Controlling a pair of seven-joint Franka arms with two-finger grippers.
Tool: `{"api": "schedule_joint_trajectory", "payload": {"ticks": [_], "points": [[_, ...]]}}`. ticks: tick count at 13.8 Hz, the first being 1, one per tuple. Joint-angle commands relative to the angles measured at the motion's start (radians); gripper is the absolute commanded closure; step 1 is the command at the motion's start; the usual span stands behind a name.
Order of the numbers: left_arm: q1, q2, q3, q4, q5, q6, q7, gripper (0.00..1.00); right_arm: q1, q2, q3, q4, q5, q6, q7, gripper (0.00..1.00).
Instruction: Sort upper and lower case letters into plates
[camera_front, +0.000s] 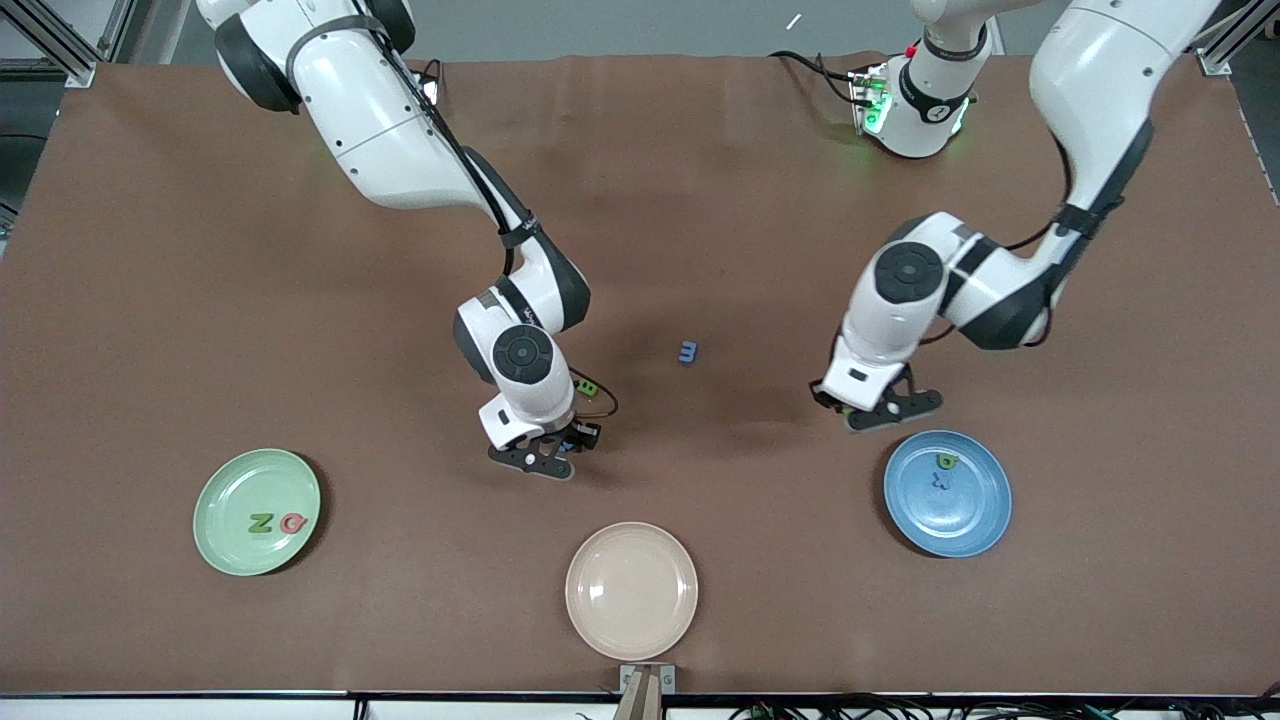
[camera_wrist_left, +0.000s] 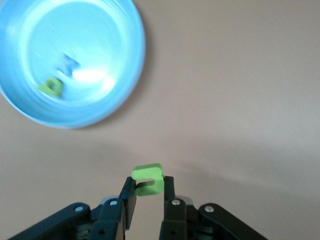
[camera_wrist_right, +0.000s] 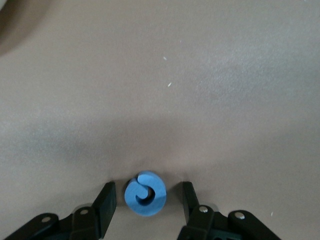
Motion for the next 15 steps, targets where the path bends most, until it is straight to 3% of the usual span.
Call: {"api": "schedule_joint_trajectory", "payload": {"ticks": [1,3,8,10,15], "points": [[0.076,0.035,0.001,0.057,0.017,-0.020,0.077,1.00,0.001,-0.014,-0.001,-0.017,0.005,-0.016,0.020,0.85],[0.107,0.055,0.018,0.071,0.020,-0.020,0.123,1.00,-0.008,-0.019,-0.002,-0.013,0.005,-0.016,0.016,0.96],[0.119,0.156,0.055,0.130,0.021,-0.020,0.179,1.00,-0.060,-0.043,-0.008,-0.006,-0.010,-0.037,-0.008,1.00],[0.121,0.166,0.098,0.135,0.018,-0.015,0.182,1.00,-0.126,-0.083,-0.007,0.015,-0.007,-0.117,-0.151,1.00],[0.118,0.189,0.121,0.158,0.017,-0.004,0.193,0.97,-0.351,-0.138,-0.008,0.027,-0.010,-0.226,-0.561,0.99]]}}
